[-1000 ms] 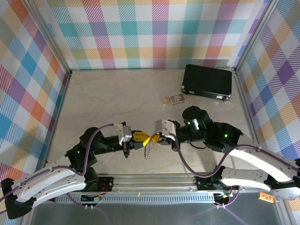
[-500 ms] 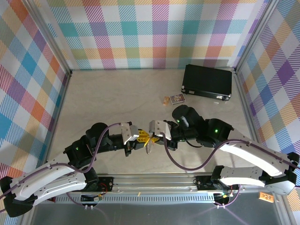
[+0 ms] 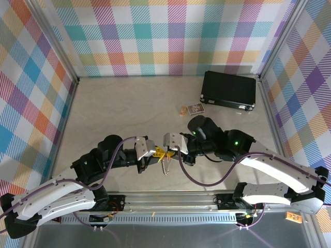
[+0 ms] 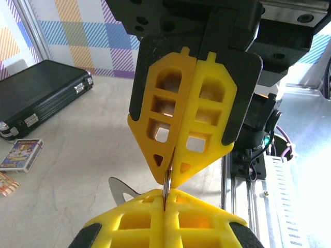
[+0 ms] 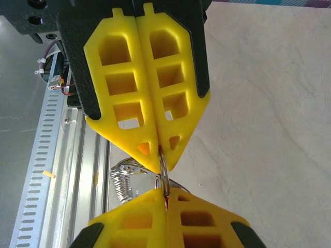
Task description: Put the keys on the keyring
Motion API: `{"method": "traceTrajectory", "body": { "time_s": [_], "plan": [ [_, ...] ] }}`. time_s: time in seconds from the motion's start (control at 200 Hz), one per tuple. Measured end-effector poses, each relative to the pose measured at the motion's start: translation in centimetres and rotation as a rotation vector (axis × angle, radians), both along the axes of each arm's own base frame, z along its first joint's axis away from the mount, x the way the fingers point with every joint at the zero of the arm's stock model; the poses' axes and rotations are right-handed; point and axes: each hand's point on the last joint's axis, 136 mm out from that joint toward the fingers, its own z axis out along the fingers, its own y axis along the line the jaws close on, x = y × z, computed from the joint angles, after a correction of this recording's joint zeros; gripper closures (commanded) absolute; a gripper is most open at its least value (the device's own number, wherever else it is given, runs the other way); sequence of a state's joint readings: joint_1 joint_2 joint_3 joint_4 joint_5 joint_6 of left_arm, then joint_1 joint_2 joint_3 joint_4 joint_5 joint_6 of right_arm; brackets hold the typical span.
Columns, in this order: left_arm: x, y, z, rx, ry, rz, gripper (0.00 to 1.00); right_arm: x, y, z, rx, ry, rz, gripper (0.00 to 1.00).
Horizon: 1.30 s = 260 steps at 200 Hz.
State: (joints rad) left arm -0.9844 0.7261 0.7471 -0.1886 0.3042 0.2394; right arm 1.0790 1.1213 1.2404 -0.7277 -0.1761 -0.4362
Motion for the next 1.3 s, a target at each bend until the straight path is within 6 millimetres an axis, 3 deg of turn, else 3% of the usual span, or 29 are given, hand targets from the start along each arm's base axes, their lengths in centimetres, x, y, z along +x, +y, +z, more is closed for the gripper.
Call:
{"method": "traceTrajectory", "body": {
  "time_s": [0.16,0.44,0.735,0.97,1.3],
  "plan": [
    [-0.3,0.4,0.7,-0.054,-0.003,0.004,1.00,-0.1,0.4,0.7,0.029,-0.003,0.012,0.86],
    [-1.0,0.4,3.2,-0.163,-0.021,-0.024,1.00,-0.4,0.0,1.8,0.067,-0.017,0.011,0.92],
    [-1.3,0.2,3.4,-0.181,-0.009,-0.047,1.00,-0.8,-0.8,2.9,0.117,-0.028,0.004,0.71],
    [-2.0,0.0,3.9,-0.201,-0.013,-0.089,1.00,-1.8,-1.8,3.4,0.154,-0.022,0.015,0.70],
    [-2.8,-0.4,3.6,-0.195,0.004,-0.145,1.00,-2.5,-1.5,4.6,0.215,-0.016,0.049,0.68]
  ]
}}
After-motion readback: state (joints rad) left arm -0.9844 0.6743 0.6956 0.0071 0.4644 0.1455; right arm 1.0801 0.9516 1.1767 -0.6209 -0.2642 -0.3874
